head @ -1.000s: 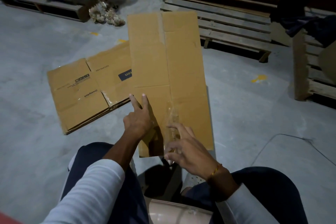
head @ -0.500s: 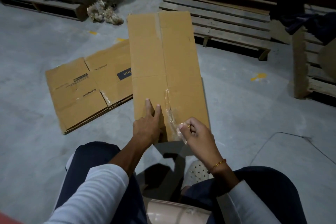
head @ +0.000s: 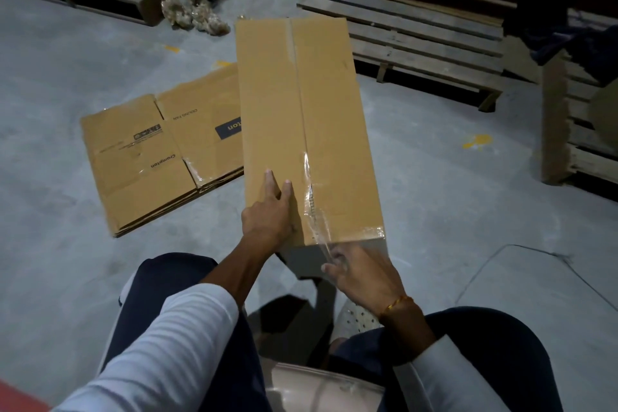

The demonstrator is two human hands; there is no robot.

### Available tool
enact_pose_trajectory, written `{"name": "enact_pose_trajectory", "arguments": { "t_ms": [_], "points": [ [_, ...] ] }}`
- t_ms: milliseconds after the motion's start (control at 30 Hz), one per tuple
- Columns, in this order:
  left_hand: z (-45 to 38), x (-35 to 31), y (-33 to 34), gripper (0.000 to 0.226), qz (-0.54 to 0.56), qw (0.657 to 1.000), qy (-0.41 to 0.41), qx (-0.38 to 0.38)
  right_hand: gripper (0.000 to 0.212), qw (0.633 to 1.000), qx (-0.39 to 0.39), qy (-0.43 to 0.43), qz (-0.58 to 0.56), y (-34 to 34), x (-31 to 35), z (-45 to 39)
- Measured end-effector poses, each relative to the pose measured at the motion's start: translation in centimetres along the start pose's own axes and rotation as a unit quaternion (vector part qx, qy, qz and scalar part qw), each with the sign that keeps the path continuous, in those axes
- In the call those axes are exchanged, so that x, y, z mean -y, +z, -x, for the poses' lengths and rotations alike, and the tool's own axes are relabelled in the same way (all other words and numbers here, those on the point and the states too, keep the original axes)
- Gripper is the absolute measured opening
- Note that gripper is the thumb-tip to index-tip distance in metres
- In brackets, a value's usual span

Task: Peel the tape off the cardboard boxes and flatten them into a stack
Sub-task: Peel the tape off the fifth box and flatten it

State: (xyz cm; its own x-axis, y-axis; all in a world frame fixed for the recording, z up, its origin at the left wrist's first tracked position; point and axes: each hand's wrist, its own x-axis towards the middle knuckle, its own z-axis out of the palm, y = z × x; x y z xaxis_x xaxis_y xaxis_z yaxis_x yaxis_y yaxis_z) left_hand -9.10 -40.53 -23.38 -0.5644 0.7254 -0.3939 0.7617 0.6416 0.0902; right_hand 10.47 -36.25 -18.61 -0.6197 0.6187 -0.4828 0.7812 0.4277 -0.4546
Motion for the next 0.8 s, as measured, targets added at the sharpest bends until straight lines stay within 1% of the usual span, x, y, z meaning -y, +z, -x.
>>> {"name": "enact_pose_trajectory", "arguments": {
  "t_ms": [133, 200, 333, 400, 500, 567, 633, 667, 733, 800],
  "points": [
    [0.4, -0.1, 0.2, 0.096, -0.003, 1.000, 0.006, -0.006, 0.022, 1.000, 0.002, -0.012, 0.027, -0.8, 0.0, -0.6],
    [0.3, -0.2, 0.3, 0.095, -0.003, 1.000, 0.008, -0.007, 0.027, 0.999, 0.017, -0.012, 0.027, -1.2, -0.4, -0.7],
    [-0.5, -0.1, 0.1, 0.091, 0.005, 1.000, -0.018, -0.014, 0.042, 0.995, 0.087, -0.033, 0.042, -1.2, -0.8, 0.1],
    [-0.8, 0.1, 0.0, 0.089, 0.016, 0.999, -0.028, -0.020, 0.042, 0.995, 0.090, -0.035, 0.036, -1.4, -0.7, 0.1],
    [-0.9, 0.3, 0.2, 0.086, 0.027, 0.999, -0.032, -0.017, 0.045, 0.998, 0.058, -0.021, 0.027, -1.7, -0.8, -0.2],
    [-0.9, 0.4, 0.2, 0.079, 0.019, 0.999, -0.028, -0.032, 0.046, 0.999, 0.033, -0.011, 0.010, -1.2, -0.9, -0.2],
    [-0.7, 0.0, 0.2, 0.071, -0.010, 0.998, 0.012, -0.055, 0.043, 1.000, -0.001, -0.002, -0.006, -0.4, -0.9, -0.2],
    [-0.4, -0.4, 0.5, 0.070, -0.024, 0.998, 0.044, -0.049, 0.040, 1.000, -0.024, 0.001, -0.003, -0.2, -0.8, -0.2],
    [0.2, -1.3, 1.3, 0.074, -0.037, 0.994, 0.102, -0.013, 0.034, 0.996, -0.087, -0.004, 0.013, -0.2, -0.8, -0.7],
    [0.8, -1.9, 1.9, 0.079, -0.037, 0.993, 0.113, 0.006, 0.026, 0.988, -0.150, -0.022, 0.017, -0.3, -0.8, -1.4]
  ]
}}
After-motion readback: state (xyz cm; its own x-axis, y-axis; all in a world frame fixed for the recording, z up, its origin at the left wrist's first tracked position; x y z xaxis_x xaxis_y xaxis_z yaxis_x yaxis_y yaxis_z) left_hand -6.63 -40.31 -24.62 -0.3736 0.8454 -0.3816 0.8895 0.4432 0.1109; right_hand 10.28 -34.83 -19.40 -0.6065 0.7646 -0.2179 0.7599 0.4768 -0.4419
